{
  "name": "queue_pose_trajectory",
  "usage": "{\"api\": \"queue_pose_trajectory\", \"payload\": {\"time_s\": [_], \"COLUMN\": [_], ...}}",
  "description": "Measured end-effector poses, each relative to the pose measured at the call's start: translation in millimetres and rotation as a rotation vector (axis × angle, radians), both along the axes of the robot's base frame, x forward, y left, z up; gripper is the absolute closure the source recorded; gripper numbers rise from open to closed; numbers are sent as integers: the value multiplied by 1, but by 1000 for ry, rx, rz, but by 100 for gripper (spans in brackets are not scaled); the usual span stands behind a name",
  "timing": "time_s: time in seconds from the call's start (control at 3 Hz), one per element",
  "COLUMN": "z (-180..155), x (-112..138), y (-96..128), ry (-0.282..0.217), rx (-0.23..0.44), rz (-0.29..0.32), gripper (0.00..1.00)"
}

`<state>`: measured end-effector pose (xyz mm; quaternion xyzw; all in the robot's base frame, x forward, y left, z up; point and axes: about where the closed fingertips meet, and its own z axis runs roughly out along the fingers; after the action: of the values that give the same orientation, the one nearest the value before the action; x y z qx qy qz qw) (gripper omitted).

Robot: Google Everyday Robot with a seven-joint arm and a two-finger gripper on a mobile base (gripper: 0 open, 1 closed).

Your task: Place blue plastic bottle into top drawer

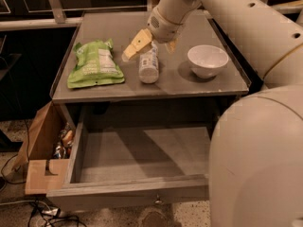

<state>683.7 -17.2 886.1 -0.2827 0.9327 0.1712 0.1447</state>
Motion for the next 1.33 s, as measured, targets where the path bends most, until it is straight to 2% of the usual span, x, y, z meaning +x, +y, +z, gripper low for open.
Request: {"api": "queue_pose_trajectory", "payload": {"time_s": [1.0,1.33], "z": [-21,-35], "x": [11,17], "y": [0,3], "ry": [46,66], "rx": [-31,-60], "rz": [-37,-51], "gripper": [0,0]}}
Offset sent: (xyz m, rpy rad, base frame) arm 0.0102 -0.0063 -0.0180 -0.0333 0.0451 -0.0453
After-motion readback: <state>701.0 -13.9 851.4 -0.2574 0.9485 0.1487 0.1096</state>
